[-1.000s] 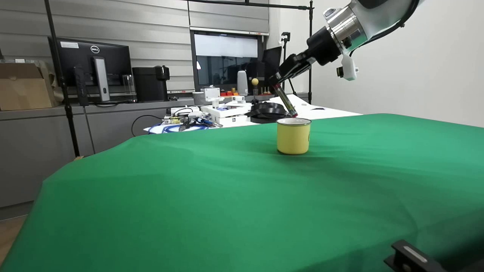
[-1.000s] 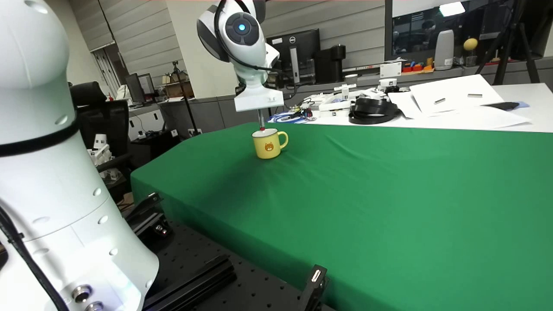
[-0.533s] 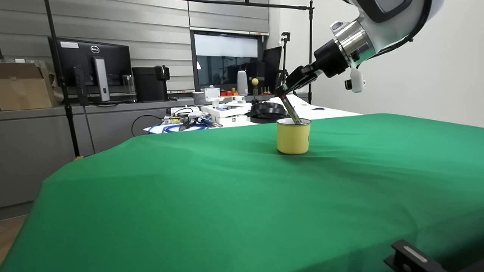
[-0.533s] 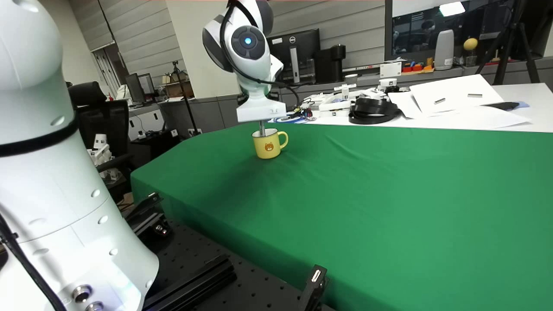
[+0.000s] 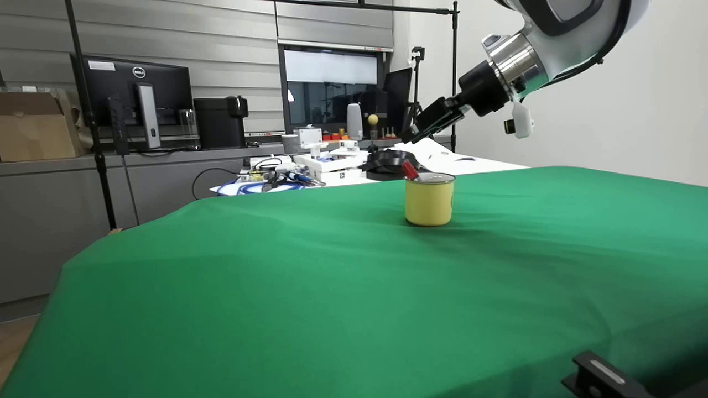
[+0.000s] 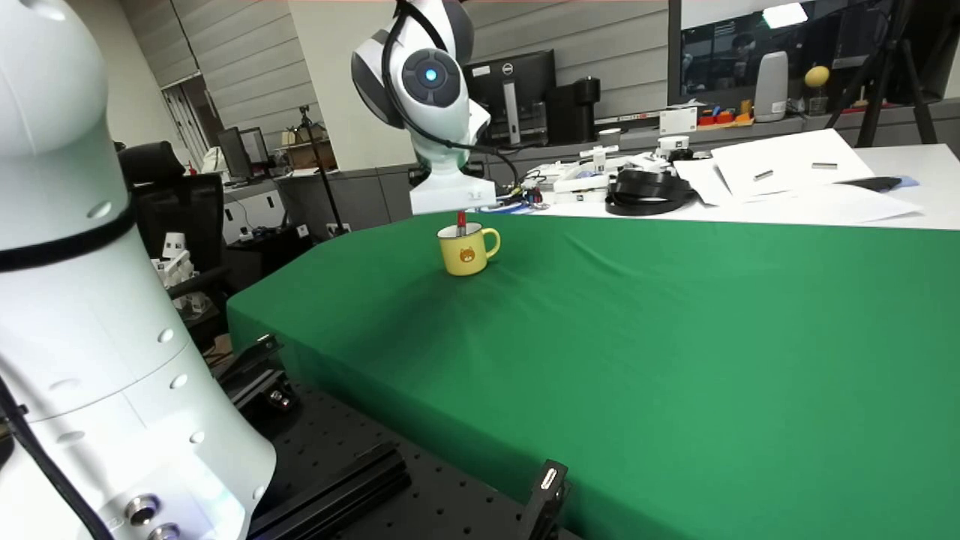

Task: Put the marker into the cup.

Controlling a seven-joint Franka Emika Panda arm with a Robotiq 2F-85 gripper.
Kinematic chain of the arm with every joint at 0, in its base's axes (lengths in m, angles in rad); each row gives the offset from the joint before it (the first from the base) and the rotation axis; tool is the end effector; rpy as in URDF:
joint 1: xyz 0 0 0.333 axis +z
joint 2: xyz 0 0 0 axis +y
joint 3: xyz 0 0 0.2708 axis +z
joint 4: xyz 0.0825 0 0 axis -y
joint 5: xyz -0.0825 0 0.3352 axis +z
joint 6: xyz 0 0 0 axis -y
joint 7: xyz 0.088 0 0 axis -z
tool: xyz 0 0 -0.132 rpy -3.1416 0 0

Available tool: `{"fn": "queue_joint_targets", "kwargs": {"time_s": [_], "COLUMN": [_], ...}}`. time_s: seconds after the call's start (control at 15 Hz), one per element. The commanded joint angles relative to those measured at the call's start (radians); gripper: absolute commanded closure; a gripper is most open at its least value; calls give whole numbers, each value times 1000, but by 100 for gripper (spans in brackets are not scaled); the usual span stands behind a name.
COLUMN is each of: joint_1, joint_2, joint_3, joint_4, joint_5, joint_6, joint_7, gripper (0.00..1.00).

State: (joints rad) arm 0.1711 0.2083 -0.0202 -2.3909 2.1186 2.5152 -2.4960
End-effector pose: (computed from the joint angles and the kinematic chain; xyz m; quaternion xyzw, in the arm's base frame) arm 0.4589 0.0747 0.2022 -0.8251 -0.2972 -0.4351 0.2038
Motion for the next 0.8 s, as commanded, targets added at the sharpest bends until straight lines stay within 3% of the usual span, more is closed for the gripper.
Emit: {"fn": "queue_joint_targets", "kwargs": {"time_s": [0.0, 0.2, 0.47, 0.53, 0.73], "joint_1": [-5, -2, -5, 0, 0], "joint_2": [-86, -157, -226, -194, -215], "joint_3": [18, 41, 90, 64, 85], "joint_4": [18, 34, 30, 38, 36], "joint_5": [-35, -50, -96, -59, -79], "joint_6": [65, 130, 209, 170, 198], "joint_7": [47, 47, 119, 45, 83], "gripper": [21, 2, 0, 0, 0]}}
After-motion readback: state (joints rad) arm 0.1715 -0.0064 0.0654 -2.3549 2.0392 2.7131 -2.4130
